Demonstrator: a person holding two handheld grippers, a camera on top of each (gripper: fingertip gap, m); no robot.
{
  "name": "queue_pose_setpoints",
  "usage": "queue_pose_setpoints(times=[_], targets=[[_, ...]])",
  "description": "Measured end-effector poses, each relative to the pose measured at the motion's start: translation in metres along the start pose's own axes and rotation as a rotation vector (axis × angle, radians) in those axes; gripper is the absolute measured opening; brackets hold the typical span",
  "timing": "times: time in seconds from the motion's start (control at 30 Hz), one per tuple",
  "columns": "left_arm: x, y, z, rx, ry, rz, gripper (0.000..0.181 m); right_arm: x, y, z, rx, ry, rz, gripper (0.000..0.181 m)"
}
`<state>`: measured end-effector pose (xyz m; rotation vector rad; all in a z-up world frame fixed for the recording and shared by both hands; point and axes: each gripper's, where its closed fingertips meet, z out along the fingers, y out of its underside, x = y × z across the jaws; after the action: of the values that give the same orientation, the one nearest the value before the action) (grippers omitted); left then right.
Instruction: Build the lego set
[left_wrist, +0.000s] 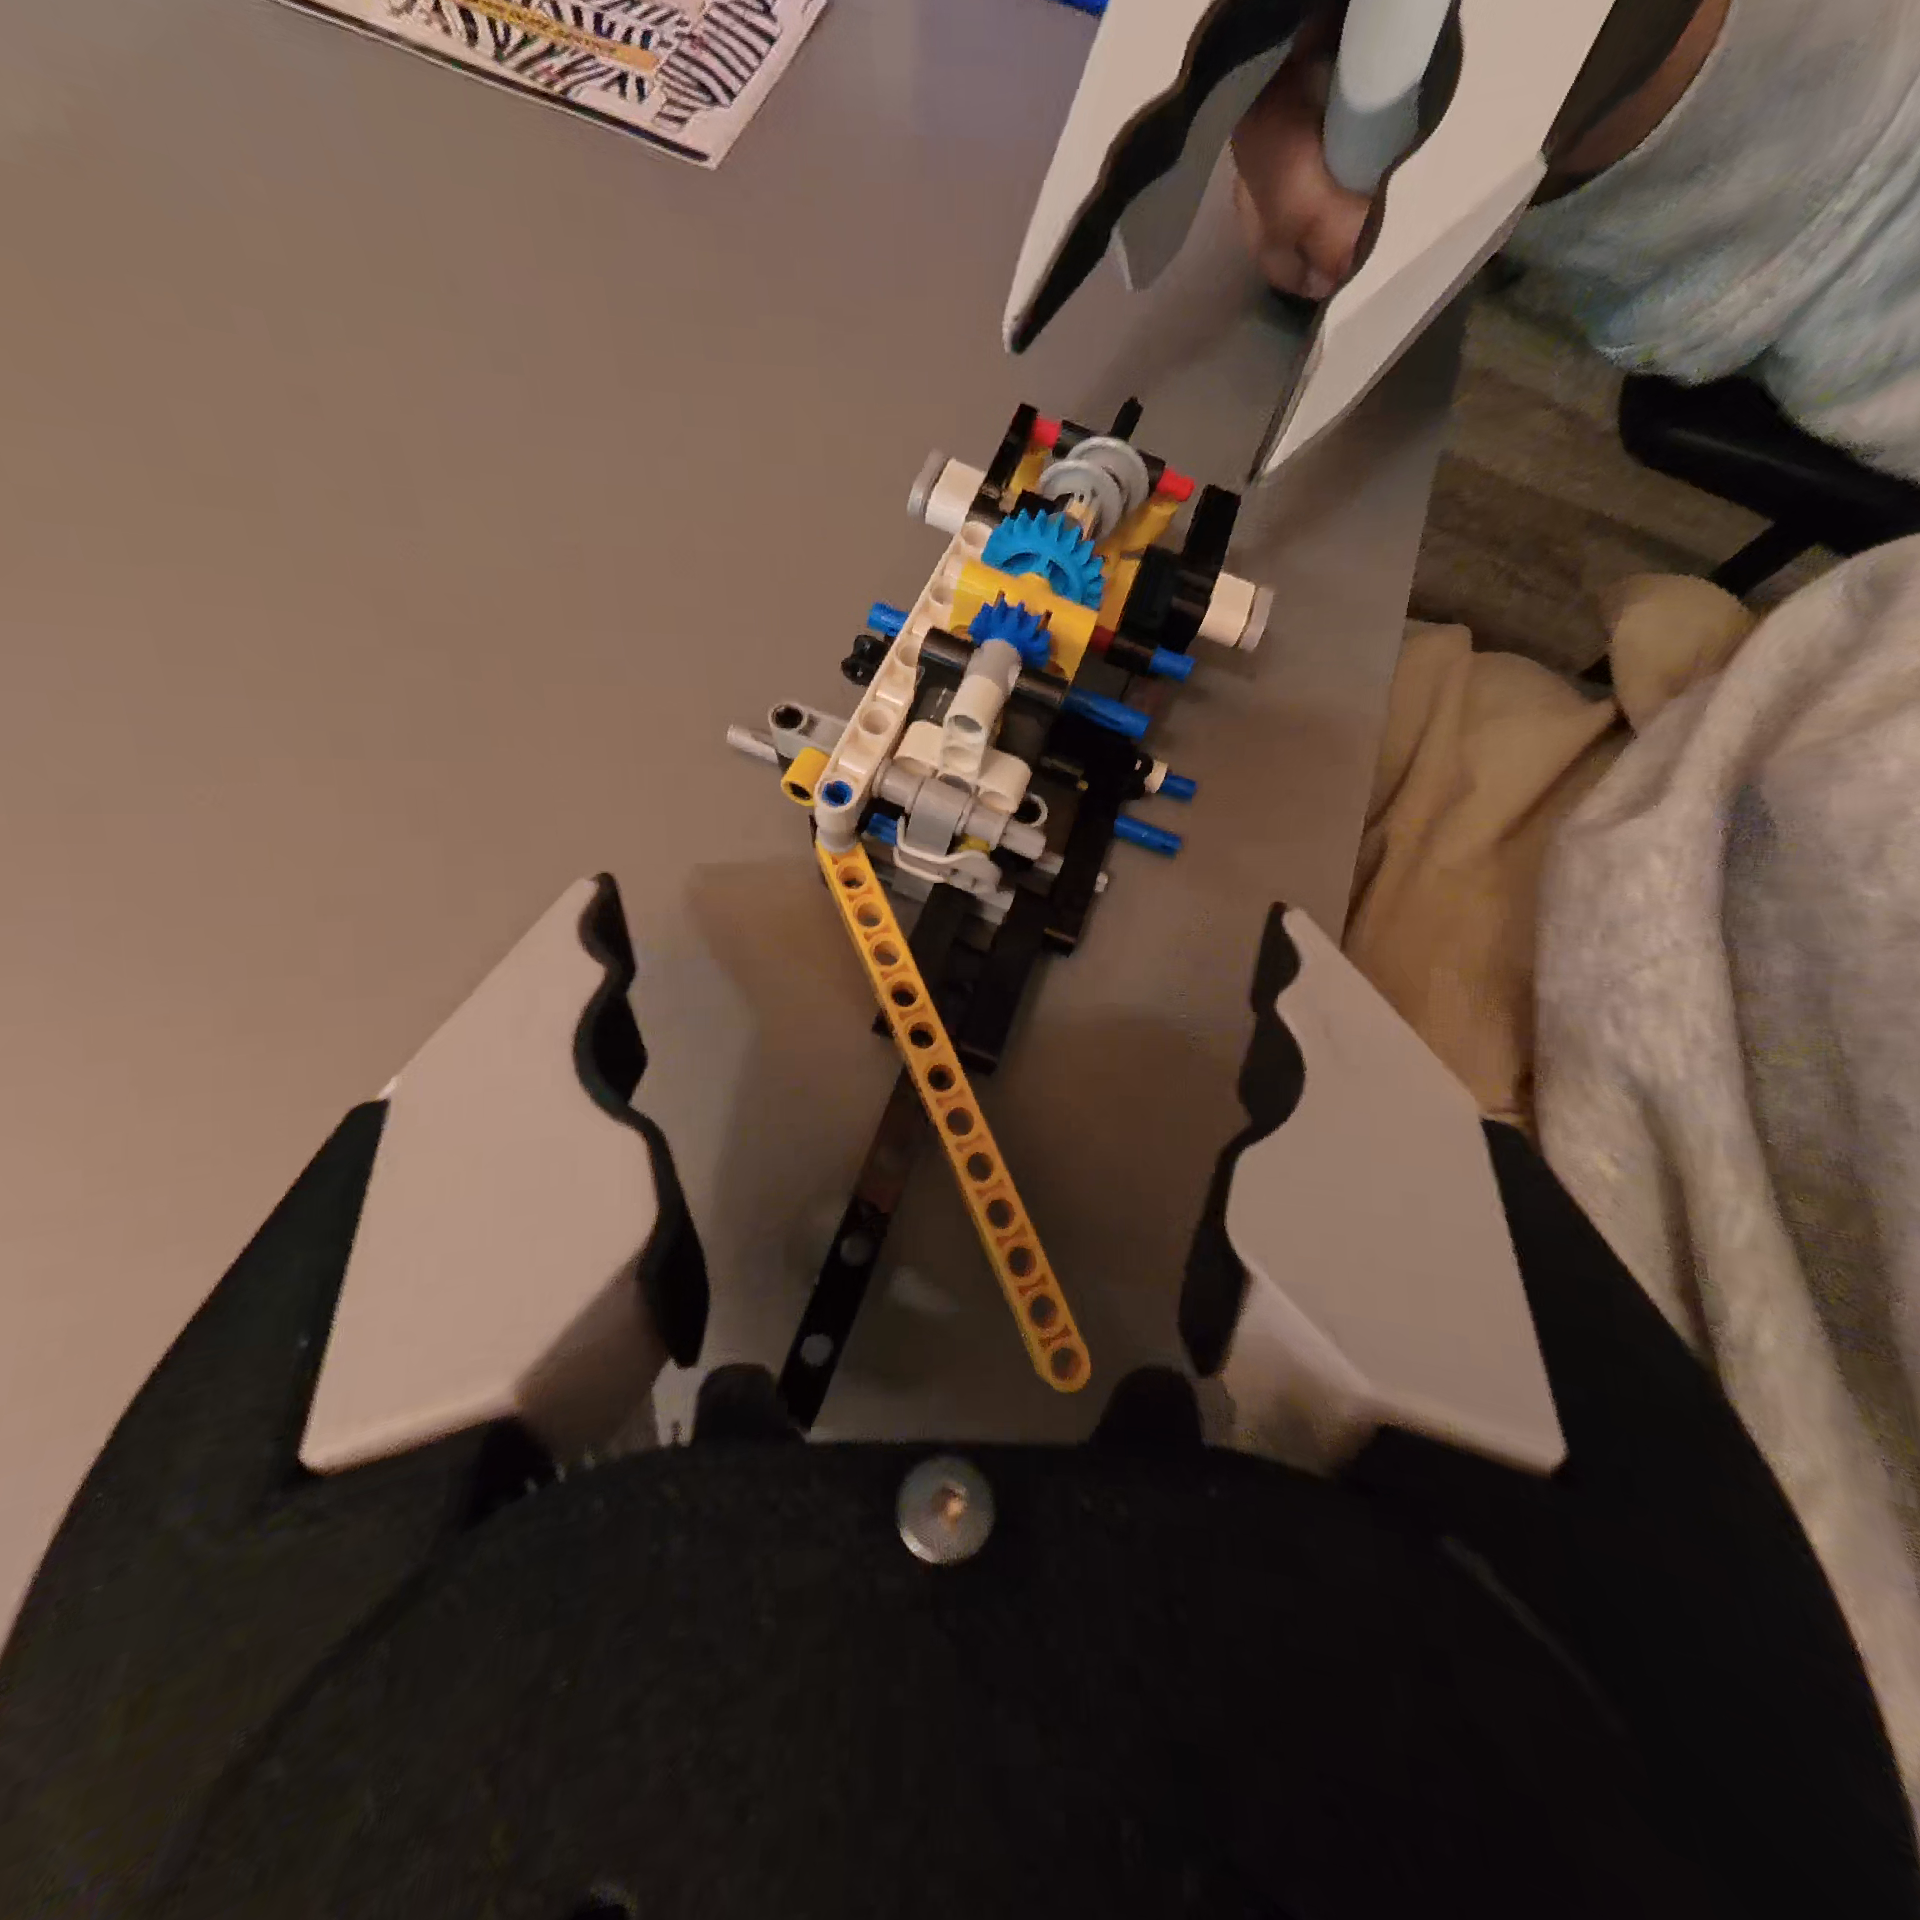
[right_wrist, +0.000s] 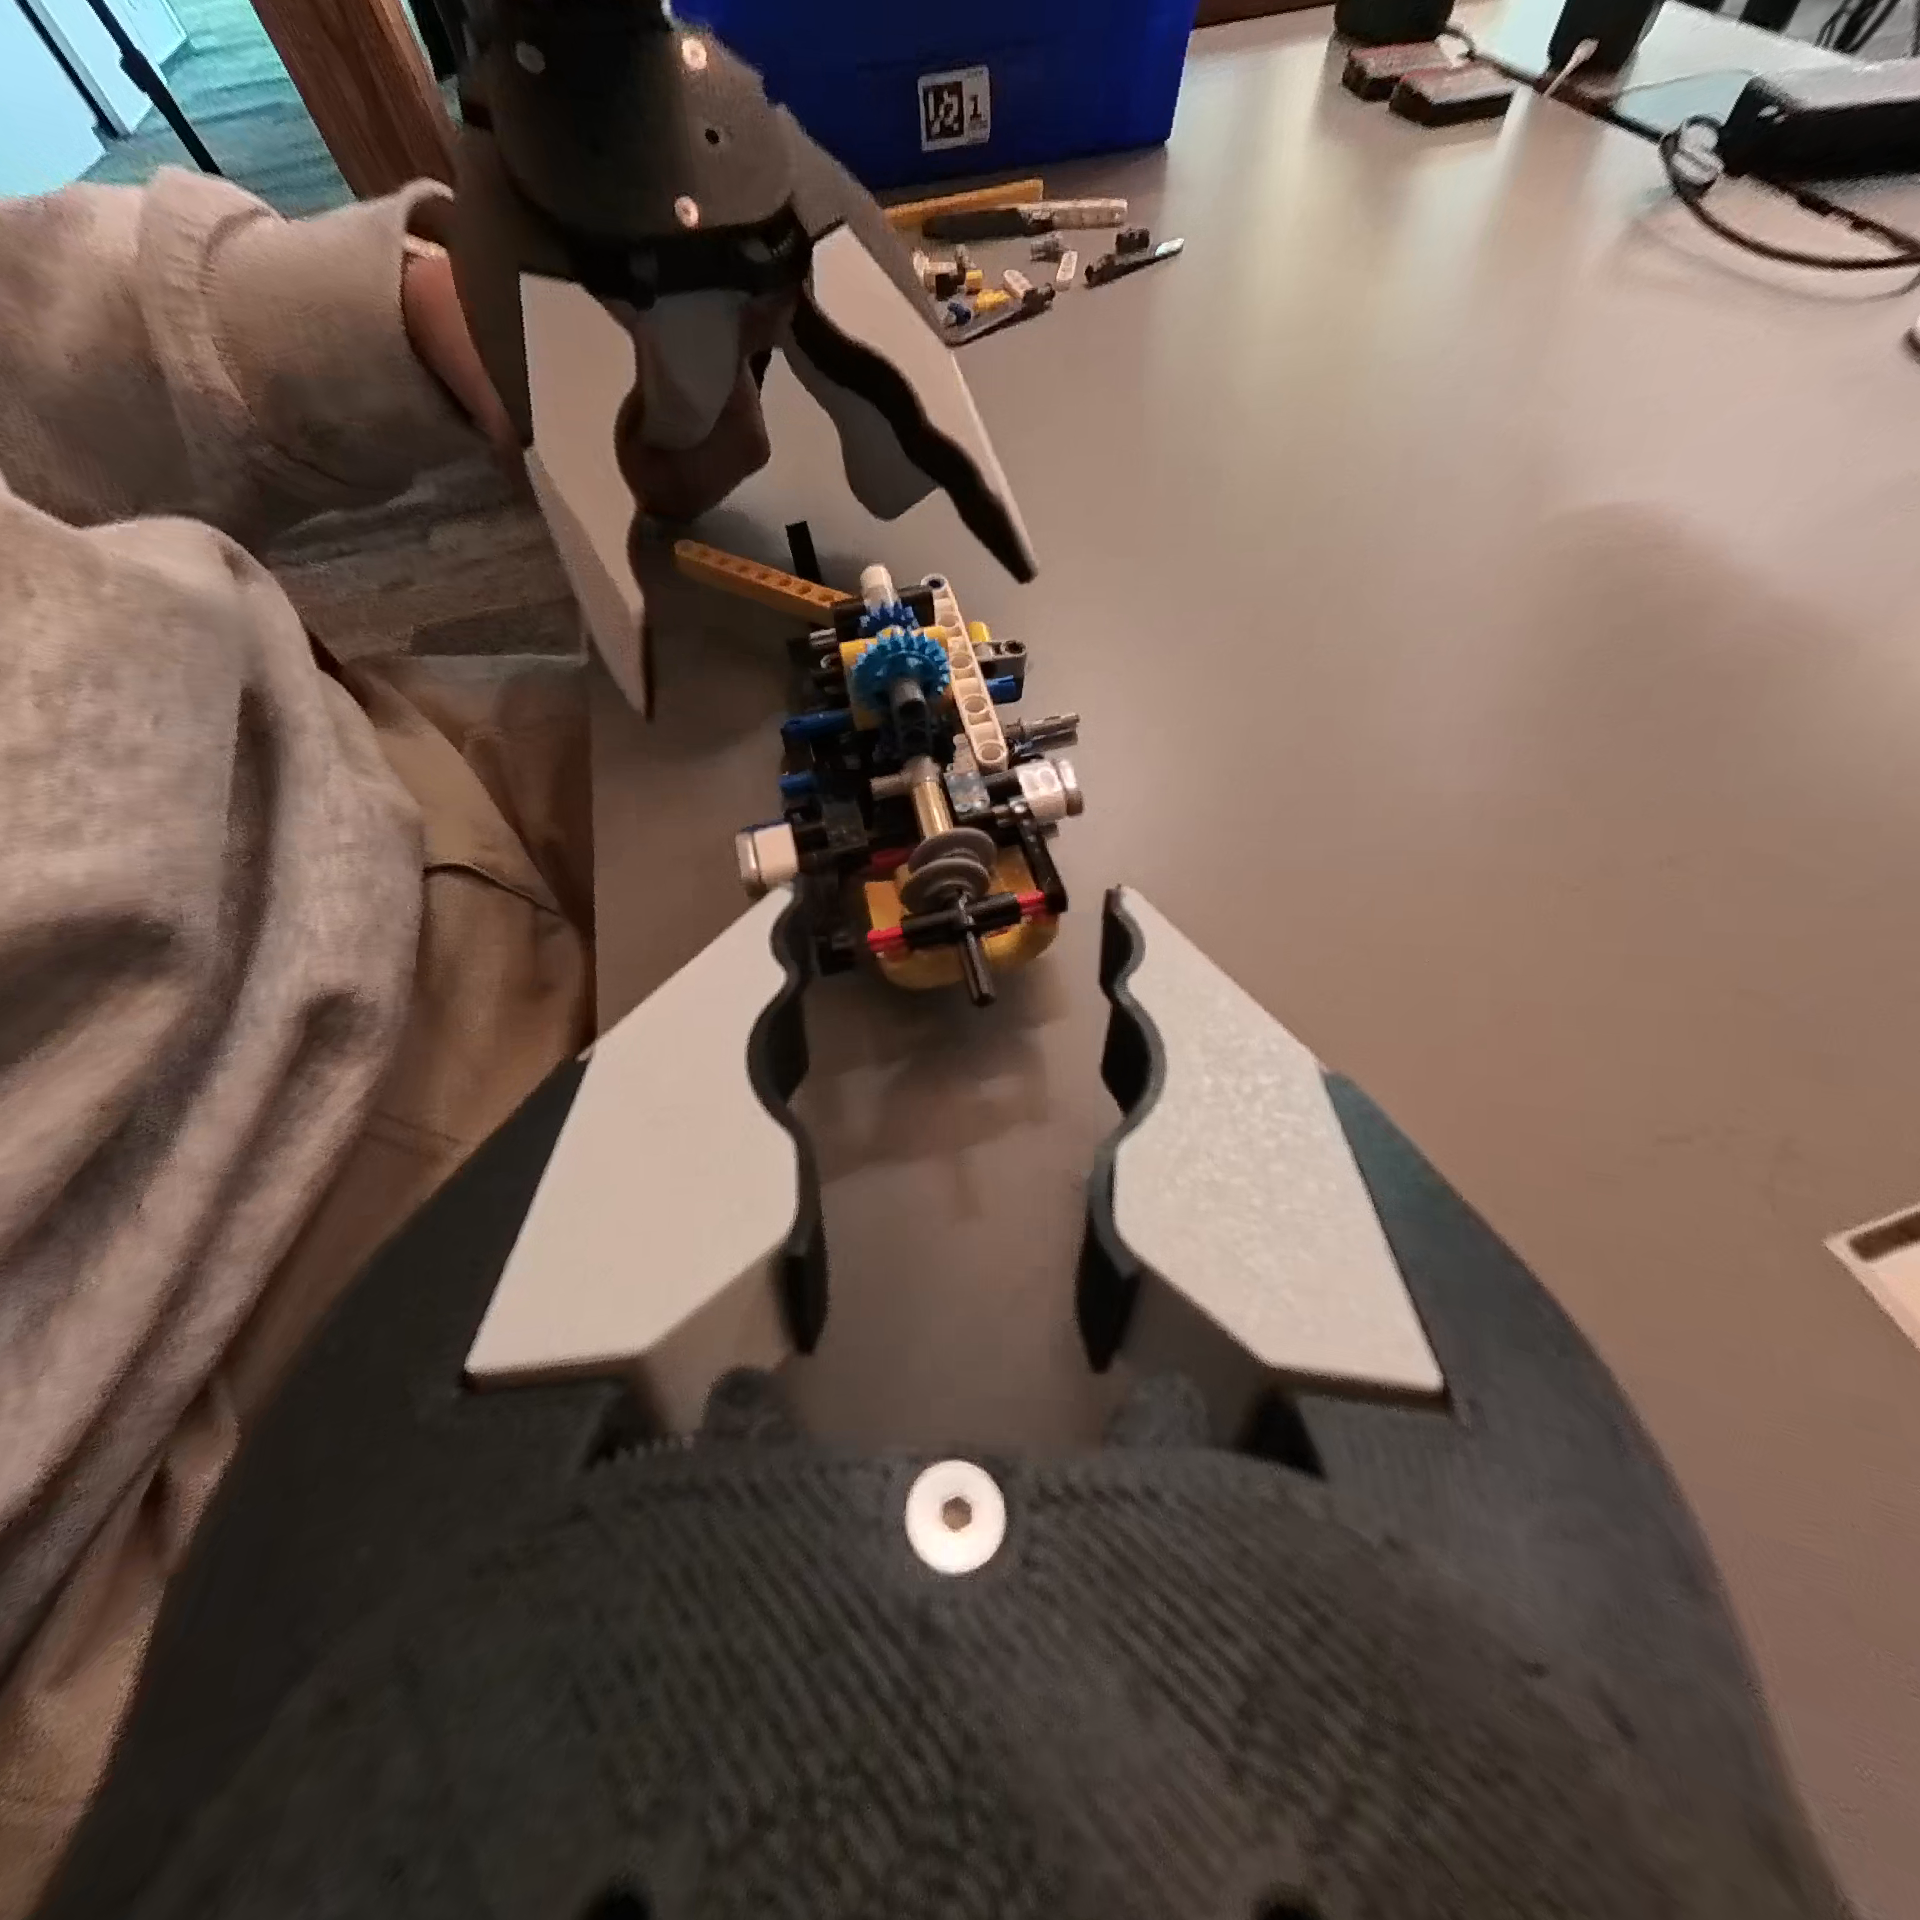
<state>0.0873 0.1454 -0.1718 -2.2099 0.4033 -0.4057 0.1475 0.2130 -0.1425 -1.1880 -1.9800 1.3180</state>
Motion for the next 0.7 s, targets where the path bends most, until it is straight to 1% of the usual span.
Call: queue_pose_setpoints(times=[0.1, 0.23, 0.37, 0.47, 0.57, 0.7], targets=[[0.004, 0.003, 0.004, -0.028, -0.017, 0.028, 0.129, 0.004, -0.008, -0.009, 0.072, 0.012, 0.015, 0.055], [0.008, 0.005, 0.007, -0.052, -0.042, 0.074, 0.129, 0.003, -0.018, -0.016, 0.139, 0.025, 0.025, 0.057], [0.01, 0.009, 0.007, -0.068, -0.062, 0.092, 0.126, -0.006, -0.011, -0.009, 0.08, 0.059, -0.028, 0.063], [0.009, 0.005, 0.005, -0.057, -0.084, 0.115, 0.123, -0.007, -0.004, -0.003, 0.028, 0.103, -0.085, 0.07], [0.007, 0.003, 0.005, -0.042, -0.085, 0.115, 0.12, -0.007, 0.0, -0.002, -0.001, 0.119, -0.123, 0.071], [-0.002, 0.008, 0.008, -0.068, -0.085, 0.092, 0.114, -0.007, 0.002, -0.001, -0.007, 0.095, -0.116, 0.07]])
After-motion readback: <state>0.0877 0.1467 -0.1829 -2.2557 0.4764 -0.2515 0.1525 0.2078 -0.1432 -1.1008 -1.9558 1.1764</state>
